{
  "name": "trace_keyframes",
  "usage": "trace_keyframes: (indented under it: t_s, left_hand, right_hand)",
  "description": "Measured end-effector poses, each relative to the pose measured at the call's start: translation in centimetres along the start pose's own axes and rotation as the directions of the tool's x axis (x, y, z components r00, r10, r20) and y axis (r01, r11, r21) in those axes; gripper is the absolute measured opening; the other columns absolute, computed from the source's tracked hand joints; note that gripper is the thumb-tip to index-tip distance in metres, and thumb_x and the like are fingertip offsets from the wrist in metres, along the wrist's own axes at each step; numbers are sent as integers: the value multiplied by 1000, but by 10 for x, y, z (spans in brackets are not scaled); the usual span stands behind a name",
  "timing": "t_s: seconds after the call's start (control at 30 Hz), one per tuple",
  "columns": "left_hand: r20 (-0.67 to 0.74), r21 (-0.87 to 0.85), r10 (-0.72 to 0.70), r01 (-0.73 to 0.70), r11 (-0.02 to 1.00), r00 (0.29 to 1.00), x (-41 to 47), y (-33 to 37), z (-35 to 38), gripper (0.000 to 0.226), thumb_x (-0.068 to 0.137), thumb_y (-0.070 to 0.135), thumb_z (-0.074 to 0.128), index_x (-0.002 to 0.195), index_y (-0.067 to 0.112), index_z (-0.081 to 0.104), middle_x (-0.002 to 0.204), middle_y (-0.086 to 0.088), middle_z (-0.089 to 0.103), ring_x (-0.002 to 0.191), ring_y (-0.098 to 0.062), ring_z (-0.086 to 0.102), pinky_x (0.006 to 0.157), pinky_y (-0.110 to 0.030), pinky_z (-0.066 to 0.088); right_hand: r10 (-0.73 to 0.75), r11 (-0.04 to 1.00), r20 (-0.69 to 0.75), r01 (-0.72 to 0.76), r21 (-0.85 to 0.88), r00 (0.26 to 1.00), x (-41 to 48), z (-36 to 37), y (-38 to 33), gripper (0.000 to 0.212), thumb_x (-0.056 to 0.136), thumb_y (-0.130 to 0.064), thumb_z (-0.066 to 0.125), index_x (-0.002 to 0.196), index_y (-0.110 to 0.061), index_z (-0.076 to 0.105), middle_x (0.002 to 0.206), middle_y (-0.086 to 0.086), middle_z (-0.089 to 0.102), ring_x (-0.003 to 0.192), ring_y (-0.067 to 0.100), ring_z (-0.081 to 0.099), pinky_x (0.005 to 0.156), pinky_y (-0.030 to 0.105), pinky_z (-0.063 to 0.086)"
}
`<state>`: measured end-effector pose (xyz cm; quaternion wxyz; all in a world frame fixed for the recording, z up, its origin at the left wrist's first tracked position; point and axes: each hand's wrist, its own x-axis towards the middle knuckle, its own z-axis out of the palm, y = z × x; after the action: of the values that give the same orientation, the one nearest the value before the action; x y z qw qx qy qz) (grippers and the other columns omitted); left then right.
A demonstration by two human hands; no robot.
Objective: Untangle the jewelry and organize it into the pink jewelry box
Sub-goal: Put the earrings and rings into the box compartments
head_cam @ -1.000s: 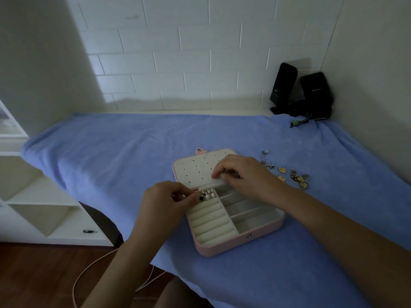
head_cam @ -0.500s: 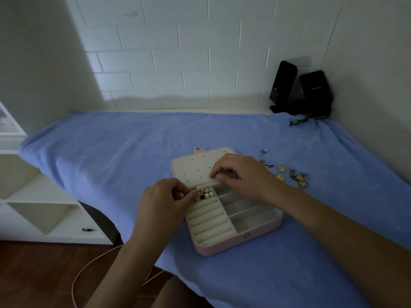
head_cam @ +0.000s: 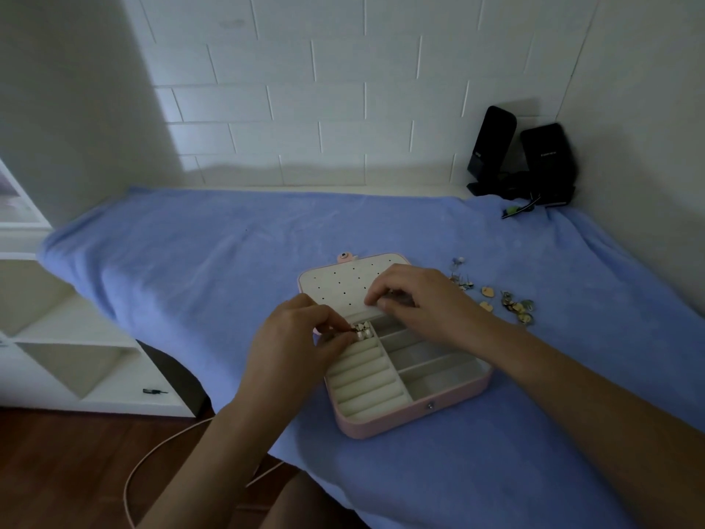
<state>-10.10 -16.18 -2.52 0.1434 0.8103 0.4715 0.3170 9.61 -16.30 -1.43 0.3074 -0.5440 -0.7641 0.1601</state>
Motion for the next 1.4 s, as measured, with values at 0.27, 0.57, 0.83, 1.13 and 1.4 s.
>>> trace_keyframes:
  t_s: [0.27,0.57,0.83,1.13,1.4]
  left_hand:
    - [7,77,77,-78,994,997,2,-3,-2,4,79,28,72,82,27,74,73,17,45,78,-9,43,61,-12,29]
    - [45,109,134,-138,984,990,6,-3,-8,7,82,31,68,89,29,71,80,18,47,82,-7,44,61,-10,29]
    - [24,77,178,-179,981,984,4,-3,1,28,75,45,59,87,24,74,85,6,58,82,-11,50,65,-11,33]
    - [20,72,124,-125,989,992,2,1,2,17,81,39,66,91,26,70,90,12,53,88,-7,44,66,-10,32]
    - [51,26,92,-93,995,994,1,-2,1,15,80,37,68,93,28,68,91,15,53,92,-7,47,71,-9,33]
  right_hand:
    - [-28,1000,1,28,-6,1000,-1,0,0,14,90,-8,59,95,-14,70,97,-6,64,86,1,57,74,5,41]
    - [-5,1000,3,5,23,1000,0,1,1,14,90,-8,59,95,-14,70,95,-9,63,88,-1,57,74,3,40]
    - [-43,999,1,43,21,999,-1,1,4,14,90,-9,59,95,-15,71,96,-7,65,90,1,58,76,5,42]
    - [-55,998,-3,55,21,998,0,1,6,14,90,-9,59,95,-16,70,96,-8,64,90,1,58,75,5,43]
    - [96,992,57,-101,79,994,-2,-31,7,14,90,-16,61,99,-22,70,99,-12,67,89,1,61,80,13,48]
